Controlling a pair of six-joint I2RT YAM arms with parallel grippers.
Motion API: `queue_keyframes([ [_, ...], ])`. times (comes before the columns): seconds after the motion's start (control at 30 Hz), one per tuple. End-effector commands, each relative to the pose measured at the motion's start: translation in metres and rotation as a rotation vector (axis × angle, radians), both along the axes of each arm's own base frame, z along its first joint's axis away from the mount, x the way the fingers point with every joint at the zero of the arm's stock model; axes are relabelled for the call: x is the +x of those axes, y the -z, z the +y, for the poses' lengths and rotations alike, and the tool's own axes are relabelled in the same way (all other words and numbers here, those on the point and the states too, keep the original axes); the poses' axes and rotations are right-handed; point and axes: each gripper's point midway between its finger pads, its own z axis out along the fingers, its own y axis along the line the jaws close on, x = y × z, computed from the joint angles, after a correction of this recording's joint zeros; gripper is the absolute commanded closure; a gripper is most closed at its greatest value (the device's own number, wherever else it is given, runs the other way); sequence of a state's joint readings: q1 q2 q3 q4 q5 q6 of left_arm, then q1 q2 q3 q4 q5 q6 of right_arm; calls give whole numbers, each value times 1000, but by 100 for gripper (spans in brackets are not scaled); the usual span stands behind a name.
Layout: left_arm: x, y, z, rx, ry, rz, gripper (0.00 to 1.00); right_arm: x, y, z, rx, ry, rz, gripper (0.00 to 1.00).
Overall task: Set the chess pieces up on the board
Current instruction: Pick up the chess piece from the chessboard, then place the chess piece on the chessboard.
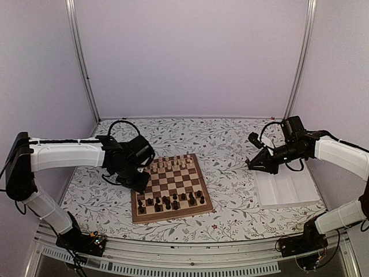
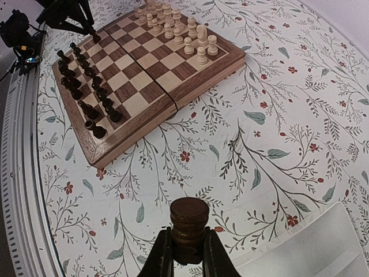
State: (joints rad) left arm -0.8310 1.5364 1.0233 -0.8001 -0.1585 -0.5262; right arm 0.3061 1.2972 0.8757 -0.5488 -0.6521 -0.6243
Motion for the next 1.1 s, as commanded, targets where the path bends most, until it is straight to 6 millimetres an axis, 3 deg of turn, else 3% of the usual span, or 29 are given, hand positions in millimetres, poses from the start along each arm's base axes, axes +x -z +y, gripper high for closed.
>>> queue_keyframes([
  [0.0,2,10,3,7,-12,18,71,2,0,0,6,6,-6,95],
  [0.37,8,15,6,32,-3,20,86,2,2,-1,0,9,-3,95],
  [0.47,8,5,5,28,0,9,91,2,3,-1,0,9,-2,95],
  [0.57,6,-19,2,6,11,-32,93,1,4,-2,-2,10,0,95],
  [0.7,-12,-49,-17,-72,101,-60,93,2,3,-2,-2,9,-6,95],
  [0.77,-25,-52,-27,-97,149,-46,94,2,3,-1,-1,8,-8,95],
  [0.9,-52,-46,-43,-112,225,6,94,3,4,-1,-3,9,-7,95],
  [1.07,-71,-26,-47,-59,267,69,94,3,3,-2,-3,10,-10,95],
])
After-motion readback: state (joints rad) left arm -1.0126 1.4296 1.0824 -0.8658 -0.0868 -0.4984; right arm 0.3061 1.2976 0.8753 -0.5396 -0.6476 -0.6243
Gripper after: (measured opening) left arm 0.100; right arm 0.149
